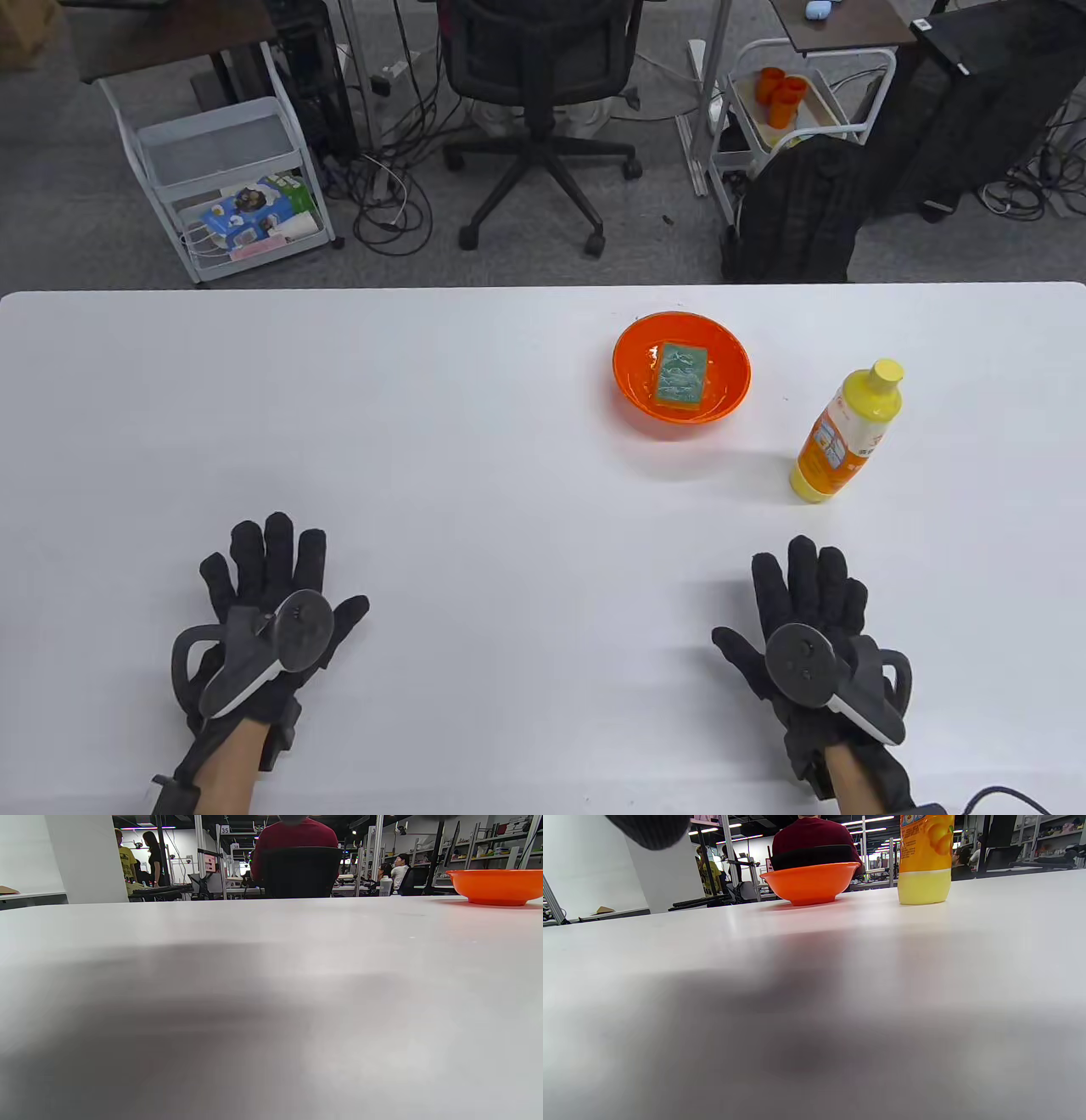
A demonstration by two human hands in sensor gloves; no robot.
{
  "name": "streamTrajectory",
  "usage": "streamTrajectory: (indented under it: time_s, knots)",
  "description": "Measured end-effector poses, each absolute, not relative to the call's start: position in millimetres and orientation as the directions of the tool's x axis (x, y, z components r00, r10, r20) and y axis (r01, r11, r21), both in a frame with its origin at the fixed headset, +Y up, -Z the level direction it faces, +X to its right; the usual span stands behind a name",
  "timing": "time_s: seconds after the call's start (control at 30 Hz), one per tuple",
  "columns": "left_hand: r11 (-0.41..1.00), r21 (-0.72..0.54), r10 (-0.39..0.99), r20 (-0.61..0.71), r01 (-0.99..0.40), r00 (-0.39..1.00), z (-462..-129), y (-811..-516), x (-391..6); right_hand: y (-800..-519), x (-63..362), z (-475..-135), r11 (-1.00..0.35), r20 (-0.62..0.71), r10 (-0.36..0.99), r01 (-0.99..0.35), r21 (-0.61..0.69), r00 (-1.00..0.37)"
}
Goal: Squeeze dish soap on sponge and spread
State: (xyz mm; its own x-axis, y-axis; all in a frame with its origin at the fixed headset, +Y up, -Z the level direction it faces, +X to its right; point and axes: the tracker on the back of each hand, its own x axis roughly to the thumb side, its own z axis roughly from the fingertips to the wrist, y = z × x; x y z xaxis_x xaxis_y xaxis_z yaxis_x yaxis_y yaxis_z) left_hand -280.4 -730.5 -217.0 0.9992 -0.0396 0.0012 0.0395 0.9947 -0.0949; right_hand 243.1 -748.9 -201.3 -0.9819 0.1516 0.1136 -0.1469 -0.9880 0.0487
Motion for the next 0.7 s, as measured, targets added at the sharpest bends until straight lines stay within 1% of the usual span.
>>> streamTrajectory:
  time_s: [0.2,0.27,0.5,0.57,0.7]
  knots:
    - [0.996,-0.075,-0.039,0.008,0.040,0.999,-215.2,-727.5,-277.4,-745.8,244.3,-200.0,-0.988,0.112,0.152,-0.149,0.036,-0.982]
    - [0.995,-0.078,-0.054,0.013,0.054,0.998,-215.3,-727.4,-275.9,-745.6,245.7,-200.8,-0.987,0.102,0.157,-0.154,0.040,-0.982]
    - [0.995,-0.093,-0.039,0.025,0.041,0.999,-216.3,-730.1,-273.8,-742.5,244.8,-201.5,-0.988,0.088,0.157,-0.156,0.021,-0.984]
    - [0.994,-0.093,-0.047,0.028,0.049,0.999,-216.3,-730.5,-272.8,-739.3,240.6,-204.6,-0.989,0.106,0.150,-0.149,0.020,-0.983]
    - [0.995,-0.082,-0.055,0.041,0.058,0.998,-218.0,-729.2,-269.4,-725.5,224.5,-220.4,-0.991,0.140,0.114,-0.124,-0.059,-0.983]
